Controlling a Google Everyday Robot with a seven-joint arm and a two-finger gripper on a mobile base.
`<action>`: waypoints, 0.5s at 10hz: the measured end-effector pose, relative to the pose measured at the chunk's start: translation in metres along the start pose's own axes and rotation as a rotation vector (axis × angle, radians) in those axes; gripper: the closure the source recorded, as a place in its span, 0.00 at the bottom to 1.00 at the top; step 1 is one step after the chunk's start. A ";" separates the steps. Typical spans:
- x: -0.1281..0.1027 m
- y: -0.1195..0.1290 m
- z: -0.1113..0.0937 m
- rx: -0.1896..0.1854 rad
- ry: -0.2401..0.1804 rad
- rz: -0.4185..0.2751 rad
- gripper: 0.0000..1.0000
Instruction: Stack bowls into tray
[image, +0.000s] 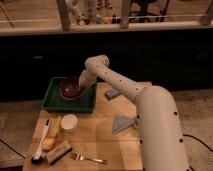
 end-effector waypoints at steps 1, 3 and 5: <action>0.001 0.000 -0.001 0.000 0.002 0.000 0.96; 0.001 0.002 -0.001 -0.003 -0.001 0.006 0.77; 0.001 0.005 0.000 -0.006 -0.008 0.014 0.57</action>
